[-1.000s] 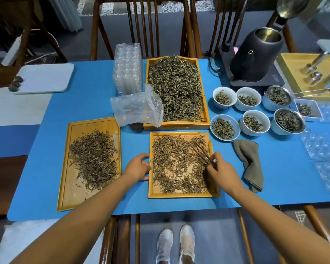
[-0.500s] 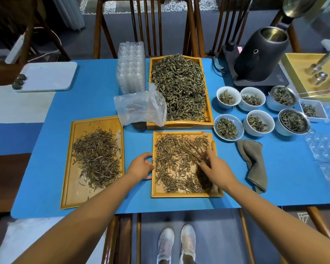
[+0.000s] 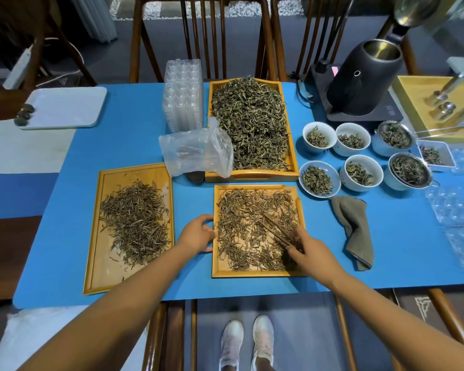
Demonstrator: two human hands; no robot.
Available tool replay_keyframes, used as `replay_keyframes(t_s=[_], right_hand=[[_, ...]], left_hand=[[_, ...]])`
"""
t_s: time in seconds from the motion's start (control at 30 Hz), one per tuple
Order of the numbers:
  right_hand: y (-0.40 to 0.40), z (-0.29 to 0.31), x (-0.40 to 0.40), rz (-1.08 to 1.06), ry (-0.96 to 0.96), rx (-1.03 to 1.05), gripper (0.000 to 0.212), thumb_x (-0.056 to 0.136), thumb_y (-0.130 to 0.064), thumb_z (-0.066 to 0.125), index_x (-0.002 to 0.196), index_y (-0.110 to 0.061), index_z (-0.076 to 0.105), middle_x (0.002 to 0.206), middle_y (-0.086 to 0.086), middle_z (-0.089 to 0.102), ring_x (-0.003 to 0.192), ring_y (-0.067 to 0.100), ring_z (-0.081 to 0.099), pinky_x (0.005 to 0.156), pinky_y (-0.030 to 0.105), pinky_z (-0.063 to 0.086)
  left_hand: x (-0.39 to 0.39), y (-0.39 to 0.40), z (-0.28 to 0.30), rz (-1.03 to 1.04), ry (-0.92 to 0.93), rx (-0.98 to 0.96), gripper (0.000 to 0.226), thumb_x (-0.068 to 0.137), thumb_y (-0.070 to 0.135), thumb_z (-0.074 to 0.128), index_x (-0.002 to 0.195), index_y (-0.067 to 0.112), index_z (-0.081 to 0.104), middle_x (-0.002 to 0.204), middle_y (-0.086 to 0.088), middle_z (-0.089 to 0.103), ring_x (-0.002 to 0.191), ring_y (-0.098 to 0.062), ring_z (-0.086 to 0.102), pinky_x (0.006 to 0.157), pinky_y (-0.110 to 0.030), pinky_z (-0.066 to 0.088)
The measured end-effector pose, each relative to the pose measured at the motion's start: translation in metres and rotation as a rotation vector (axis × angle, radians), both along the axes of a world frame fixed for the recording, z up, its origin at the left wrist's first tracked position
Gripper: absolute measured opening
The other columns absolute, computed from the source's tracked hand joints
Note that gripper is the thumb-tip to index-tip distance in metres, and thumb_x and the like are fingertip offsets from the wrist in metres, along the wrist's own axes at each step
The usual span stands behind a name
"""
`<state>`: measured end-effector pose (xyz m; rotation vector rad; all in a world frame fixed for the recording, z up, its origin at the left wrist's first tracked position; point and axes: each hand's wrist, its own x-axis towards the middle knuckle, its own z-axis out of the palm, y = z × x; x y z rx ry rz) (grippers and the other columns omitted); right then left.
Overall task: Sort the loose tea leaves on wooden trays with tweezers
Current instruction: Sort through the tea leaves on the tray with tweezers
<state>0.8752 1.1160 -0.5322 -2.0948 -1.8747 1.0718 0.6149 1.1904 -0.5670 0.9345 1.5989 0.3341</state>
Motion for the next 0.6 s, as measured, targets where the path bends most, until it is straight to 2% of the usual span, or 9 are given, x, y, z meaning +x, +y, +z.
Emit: replay_keyframes(t_s=[0.1, 0.17, 0.27, 0.4, 0.6], right_hand=[[-0.015, -0.001, 0.006, 0.021, -0.010, -0.037, 0.019, 0.093, -0.022, 0.051, 0.108, -0.017, 0.041, 0.074, 0.004, 0.055, 0.067, 0.024, 0.052, 0.054, 0.031, 0.034], [-0.024, -0.001, 0.009, 0.022, -0.005, -0.044, 0.018, 0.093, -0.022, 0.051, 0.106, -0.018, 0.040, 0.077, 0.005, 0.057, 0.067, 0.023, 0.051, 0.055, 0.032, 0.035], [-0.030, 0.001, 0.012, -0.001, 0.016, -0.057, 0.016, 0.092, -0.022, 0.051, 0.104, -0.019, 0.041, 0.083, 0.009, 0.063, 0.071, 0.025, 0.056, 0.062, 0.037, 0.043], [-0.028, 0.002, 0.008, -0.006, 0.041, -0.038, 0.017, 0.092, -0.023, 0.051, 0.106, -0.021, 0.042, 0.084, 0.005, 0.062, 0.069, 0.019, 0.055, 0.061, 0.032, 0.041], [-0.027, -0.003, -0.002, 0.008, 0.024, -0.040, 0.016, 0.092, -0.021, 0.051, 0.104, -0.019, 0.040, 0.088, 0.005, 0.060, 0.071, 0.021, 0.054, 0.060, 0.031, 0.039]], left_hand=[[0.000, 0.000, 0.001, -0.006, -0.001, 0.001, 0.052, 0.090, -0.005, 0.053, 0.137, 0.013, 0.043, 0.084, -0.003, 0.052, 0.094, -0.022, 0.055, 0.071, -0.036, 0.055], [0.001, 0.000, 0.001, -0.007, 0.002, 0.001, 0.052, 0.090, -0.006, 0.052, 0.137, 0.014, 0.043, 0.084, -0.002, 0.052, 0.094, -0.022, 0.055, 0.071, -0.035, 0.055], [0.001, 0.001, 0.001, -0.008, 0.004, 0.002, 0.053, 0.089, -0.006, 0.052, 0.137, 0.014, 0.043, 0.085, -0.003, 0.052, 0.094, -0.022, 0.055, 0.075, -0.037, 0.056], [0.001, 0.000, 0.001, 0.000, -0.001, -0.004, 0.053, 0.089, -0.007, 0.052, 0.137, 0.013, 0.043, 0.084, -0.003, 0.051, 0.095, -0.022, 0.054, 0.074, -0.037, 0.055], [0.001, 0.000, 0.000, 0.005, 0.006, -0.004, 0.052, 0.089, -0.006, 0.053, 0.137, 0.013, 0.043, 0.082, -0.003, 0.051, 0.093, -0.022, 0.054, 0.078, -0.041, 0.056]])
